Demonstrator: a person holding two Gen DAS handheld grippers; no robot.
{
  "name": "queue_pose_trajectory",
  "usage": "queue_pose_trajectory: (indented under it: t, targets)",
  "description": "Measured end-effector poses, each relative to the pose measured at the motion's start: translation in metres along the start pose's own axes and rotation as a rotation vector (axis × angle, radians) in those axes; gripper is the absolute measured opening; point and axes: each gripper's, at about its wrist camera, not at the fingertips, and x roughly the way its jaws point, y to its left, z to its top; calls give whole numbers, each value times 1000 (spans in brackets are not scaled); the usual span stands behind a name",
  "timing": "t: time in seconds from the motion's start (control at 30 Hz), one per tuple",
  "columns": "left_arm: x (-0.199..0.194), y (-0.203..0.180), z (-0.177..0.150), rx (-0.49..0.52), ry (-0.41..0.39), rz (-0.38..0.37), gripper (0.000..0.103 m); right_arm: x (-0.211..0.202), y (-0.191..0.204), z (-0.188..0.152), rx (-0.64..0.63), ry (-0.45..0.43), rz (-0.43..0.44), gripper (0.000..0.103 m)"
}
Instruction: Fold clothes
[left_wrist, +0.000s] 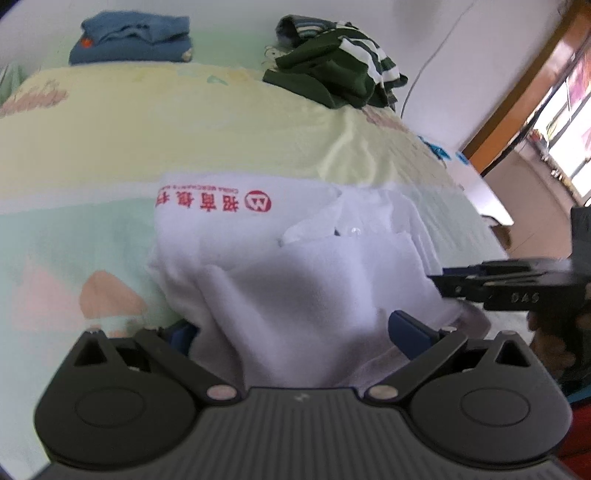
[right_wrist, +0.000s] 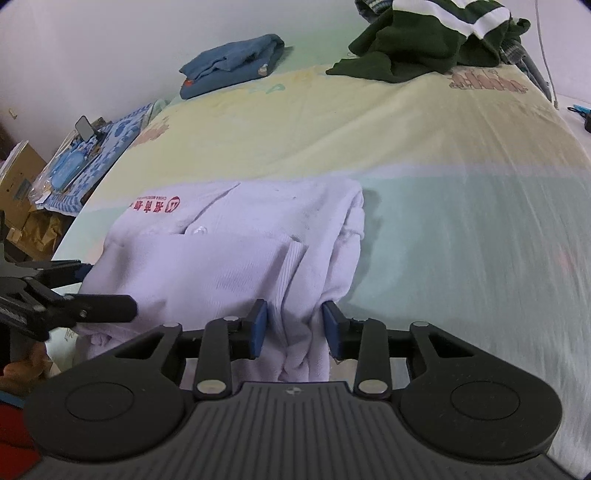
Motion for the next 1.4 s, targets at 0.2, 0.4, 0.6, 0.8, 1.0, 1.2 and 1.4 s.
queue_pose_trajectory:
  t: [0.2, 0.4, 0.6, 0.8, 1.0, 1.2, 1.4]
  targets:
    - [-2, 5, -3, -36, -32, -11, 101, 0, 2, -2, -8, -3, -9, 36]
    - [-5, 7, -8, -80, -76, -18, 102, 0, 1, -6, 0, -25, -7, 36]
    - [-3, 3, -6, -64, -68, 0, 102, -1, -1, -8, -2, -33, 5, 36]
    - [0, 3, 4, -49, 7, 2, 102, -7, -8, -8, 19, -3, 19, 36]
    - [-1, 18, 12, -161, 30, -43, 102, -7, -14, -5, 40, 23, 44, 36]
    - [2, 17, 18, -184, 22, -6, 102, 0, 0, -4, -25, -23, -23, 40]
    - [11, 3, 20, -153, 4, 112, 102, 5, 2, -3, -2, -60, -51, 40]
